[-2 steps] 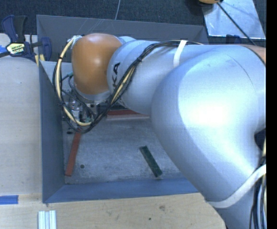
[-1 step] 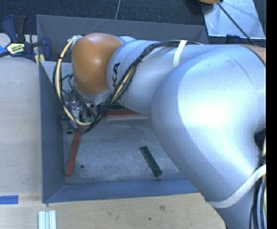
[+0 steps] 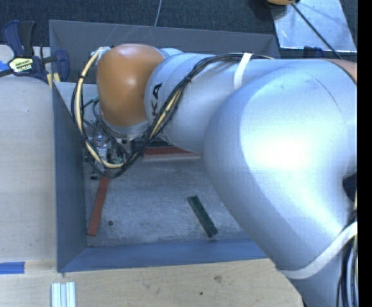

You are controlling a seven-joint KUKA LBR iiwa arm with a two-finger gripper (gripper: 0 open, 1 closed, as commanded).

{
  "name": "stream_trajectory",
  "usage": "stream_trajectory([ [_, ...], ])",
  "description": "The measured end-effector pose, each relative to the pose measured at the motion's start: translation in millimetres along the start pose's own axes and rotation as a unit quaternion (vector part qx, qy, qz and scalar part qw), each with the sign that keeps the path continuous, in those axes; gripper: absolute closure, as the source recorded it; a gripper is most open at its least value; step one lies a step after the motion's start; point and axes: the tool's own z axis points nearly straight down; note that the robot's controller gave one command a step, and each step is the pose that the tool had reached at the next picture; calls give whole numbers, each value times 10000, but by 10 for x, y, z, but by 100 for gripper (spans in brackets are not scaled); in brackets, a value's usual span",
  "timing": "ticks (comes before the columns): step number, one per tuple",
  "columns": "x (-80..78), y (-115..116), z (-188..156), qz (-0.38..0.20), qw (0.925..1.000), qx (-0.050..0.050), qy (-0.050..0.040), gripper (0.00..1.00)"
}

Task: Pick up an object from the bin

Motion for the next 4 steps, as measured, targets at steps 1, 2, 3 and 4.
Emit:
stream_trajectory([
  [1,17,-10,-138,0,10000,19,38,100],
  [2,12,-10,-369,-1,10000,16,31,100],
  [3,-6,-4,-598,1,10000,0,-4,100],
  [4,-14,-3,-742,1,10000,-7,-21,100],
])
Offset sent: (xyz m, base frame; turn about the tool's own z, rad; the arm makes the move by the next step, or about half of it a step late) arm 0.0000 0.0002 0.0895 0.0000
